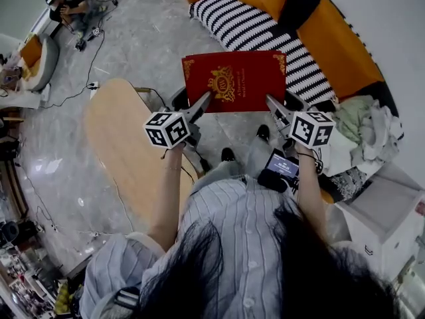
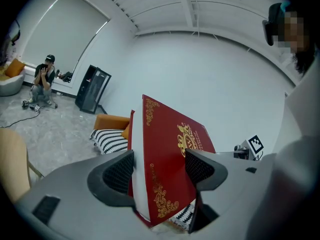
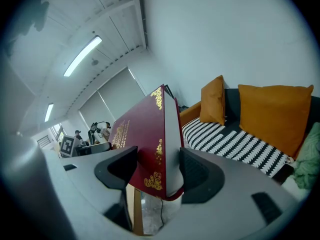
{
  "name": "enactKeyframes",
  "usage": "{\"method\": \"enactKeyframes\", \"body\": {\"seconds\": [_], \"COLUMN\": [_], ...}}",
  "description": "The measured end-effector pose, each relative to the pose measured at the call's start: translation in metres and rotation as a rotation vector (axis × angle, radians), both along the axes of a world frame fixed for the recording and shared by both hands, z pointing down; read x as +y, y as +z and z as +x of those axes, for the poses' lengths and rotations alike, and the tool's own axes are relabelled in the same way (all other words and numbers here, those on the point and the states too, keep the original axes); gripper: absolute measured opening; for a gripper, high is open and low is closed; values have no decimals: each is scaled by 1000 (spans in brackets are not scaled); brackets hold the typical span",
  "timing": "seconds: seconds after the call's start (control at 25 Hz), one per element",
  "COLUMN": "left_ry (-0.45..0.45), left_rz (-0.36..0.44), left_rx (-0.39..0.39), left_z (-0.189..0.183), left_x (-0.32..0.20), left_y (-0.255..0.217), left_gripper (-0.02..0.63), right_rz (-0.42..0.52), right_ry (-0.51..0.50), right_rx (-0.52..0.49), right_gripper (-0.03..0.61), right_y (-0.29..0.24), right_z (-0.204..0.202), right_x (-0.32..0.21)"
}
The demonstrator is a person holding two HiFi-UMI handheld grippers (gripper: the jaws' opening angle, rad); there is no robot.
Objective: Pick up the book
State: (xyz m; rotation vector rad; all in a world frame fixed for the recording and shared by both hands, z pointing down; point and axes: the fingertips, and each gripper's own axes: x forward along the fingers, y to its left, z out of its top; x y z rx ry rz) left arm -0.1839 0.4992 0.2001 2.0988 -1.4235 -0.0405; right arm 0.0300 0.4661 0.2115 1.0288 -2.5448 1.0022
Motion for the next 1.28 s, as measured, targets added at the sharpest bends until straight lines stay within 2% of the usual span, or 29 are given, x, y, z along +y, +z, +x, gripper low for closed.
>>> {"method": "enactKeyframes", "body": {"seconds": [0.2,0.8,1.28], "left_ry": [-4,-22,-63], "left_rz": [6,14,27], "left_rx": [7,15,22], "left_z": [-15,-30,-38], "left_x": [28,97,117], "left_y": [1,7,11], "left_gripper": [321,321,321], "right_rz": [10,33,52], "right_ry": [-6,-21,-66], "right_rx": [14,33,43], "right_gripper": [282,282,282], "right_y": [-1,2,4], "right_z": [-15,-32,-41], "right_x": [27,92,102]}}
